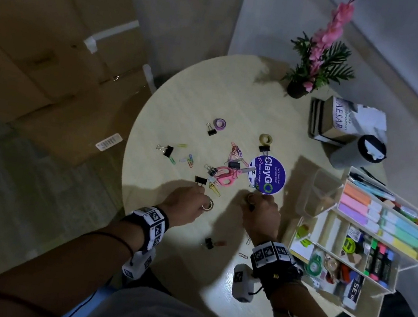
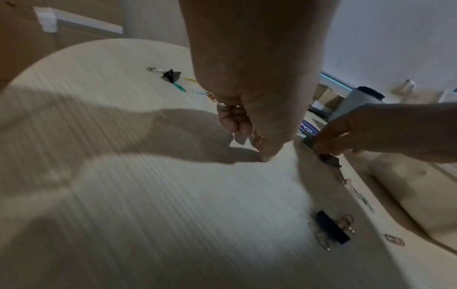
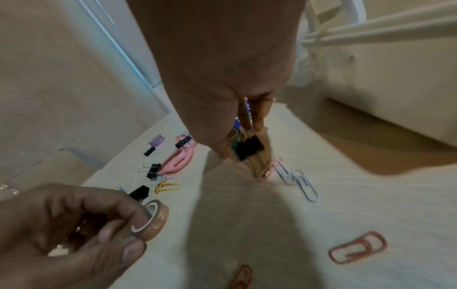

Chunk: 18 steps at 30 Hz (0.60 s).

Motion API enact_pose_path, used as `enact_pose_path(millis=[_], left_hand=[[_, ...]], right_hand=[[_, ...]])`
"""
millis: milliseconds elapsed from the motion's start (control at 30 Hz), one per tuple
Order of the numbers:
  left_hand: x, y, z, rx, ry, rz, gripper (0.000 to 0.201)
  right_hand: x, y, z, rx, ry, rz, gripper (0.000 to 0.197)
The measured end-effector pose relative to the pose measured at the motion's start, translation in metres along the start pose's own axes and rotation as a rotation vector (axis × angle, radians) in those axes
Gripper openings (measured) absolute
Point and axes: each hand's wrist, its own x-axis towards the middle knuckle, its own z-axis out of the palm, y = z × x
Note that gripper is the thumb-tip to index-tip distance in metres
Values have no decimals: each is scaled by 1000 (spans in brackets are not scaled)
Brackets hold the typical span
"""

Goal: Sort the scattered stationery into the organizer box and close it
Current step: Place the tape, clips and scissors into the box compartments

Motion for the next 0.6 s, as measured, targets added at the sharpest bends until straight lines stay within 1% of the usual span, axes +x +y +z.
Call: enact_pose_path(millis=[33,67,133,200,300,400,467,533,600], left_hand=[[1,-1,0,-6,16,14,8],[2,-2,0,-39,36,24,9],[4,-4,-3,-168,69,32,14],[5,-7,-7,-274,101,48,20],[13,-5,-16,-385,183,121,15],[27,7,-26,-495,227,184,14],[35,21,-31,-539,233,212,12],[41,36,-35,-578,227,248,10],[44,50,-35,-609,215,277,10]], right_hand=[[-2,-1,2,-16,28,-16,21],[-3,-1,3,-24,49,-32,16],[-4,-2,3,-7,94,-61,12],[-6,-2,-3,65,157,-83,9],[-17,-3,-25,269,227,-147,10],[-35,8,-63,356,298,-206,8],[-47,27,-88,356,348,-182,16],[-58,52,-108,326,390,-121,23],[-66,80,-119,283,426,-83,19]])
